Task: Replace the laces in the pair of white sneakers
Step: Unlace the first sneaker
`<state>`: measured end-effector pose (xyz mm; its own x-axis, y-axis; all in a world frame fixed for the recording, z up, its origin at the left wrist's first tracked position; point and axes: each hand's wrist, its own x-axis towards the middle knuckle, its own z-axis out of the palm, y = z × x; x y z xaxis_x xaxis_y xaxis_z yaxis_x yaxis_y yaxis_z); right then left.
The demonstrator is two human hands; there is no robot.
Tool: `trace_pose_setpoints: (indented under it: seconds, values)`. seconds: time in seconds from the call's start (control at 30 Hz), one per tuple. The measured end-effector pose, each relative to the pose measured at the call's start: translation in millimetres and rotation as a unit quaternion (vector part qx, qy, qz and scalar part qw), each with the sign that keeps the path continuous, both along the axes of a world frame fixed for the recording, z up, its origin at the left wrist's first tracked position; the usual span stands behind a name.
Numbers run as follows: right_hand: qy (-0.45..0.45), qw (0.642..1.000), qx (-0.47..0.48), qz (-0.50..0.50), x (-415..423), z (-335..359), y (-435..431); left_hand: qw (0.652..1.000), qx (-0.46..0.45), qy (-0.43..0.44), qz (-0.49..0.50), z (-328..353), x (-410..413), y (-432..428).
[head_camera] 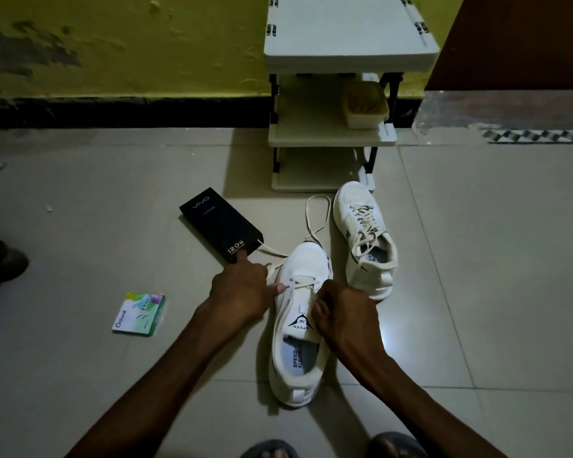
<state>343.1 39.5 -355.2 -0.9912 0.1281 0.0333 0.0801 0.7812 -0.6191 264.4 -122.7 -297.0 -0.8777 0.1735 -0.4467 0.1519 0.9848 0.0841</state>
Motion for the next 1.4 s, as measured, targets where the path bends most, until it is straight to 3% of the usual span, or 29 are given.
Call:
trace_pose_setpoints:
  seconds: [0.1,0.23,0.33,0.47,0.53,0.63,0.73,0.87,0.97,1.2,1.27,1.33,1.4]
  values:
    - [-0.011,0.998,0.059,0.019,-9.8,6.9,-0.8,0.991,0.033,0.125,0.013,7.5,19.8,8.4]
    - [-0.058,0.995,0.066,0.041,-25.4,12.8,-4.7,0.996,0.066,0.065,-0.002,-5.3,30.0,18.4]
    - [-0.063,0.995,0.066,0.043,-24.3,11.7,-4.2,0.988,0.138,0.061,0.038,-21.7,26.2,19.1]
    - [-0.034,0.998,-0.042,-0.013,-9.5,6.2,8.4,0.949,0.266,0.031,0.164,-34.3,12.2,3.9]
    - [-0.031,0.998,-0.044,-0.025,-6.3,8.7,8.1,0.931,0.308,0.023,0.195,-38.1,11.4,2.0]
    - [-0.072,0.996,0.058,-0.001,-15.9,20.4,2.9,0.926,0.341,0.045,0.153,-41.6,18.0,7.7]
    - [-0.035,0.989,0.126,0.064,-31.4,24.7,-0.6,0.928,0.344,0.054,0.133,-41.9,20.1,8.4]
    - [0.009,0.950,0.248,0.187,-50.3,23.1,-11.1,0.922,0.350,0.041,0.160,-43.7,17.5,8.2]
    - [0.009,0.920,0.325,0.219,-61.7,23.7,-18.0,0.919,0.355,0.034,0.169,-43.3,17.3,7.7]
    - [0.047,0.887,0.370,0.273,-70.1,23.9,-17.6,0.928,0.340,0.032,0.146,-40.5,22.7,9.3]
    - [0.057,0.903,0.358,0.229,-80.1,37.5,-8.5,0.934,0.328,0.047,0.132,-40.5,26.5,6.1]
    - [0.034,0.949,0.293,0.109,-91.7,50.5,8.6,0.935,0.325,0.063,0.127,-39.7,27.7,-0.3]
    - [0.012,0.972,0.234,-0.005,-90.9,51.0,20.0,0.930,0.335,0.057,0.140,-38.3,25.2,-4.1]
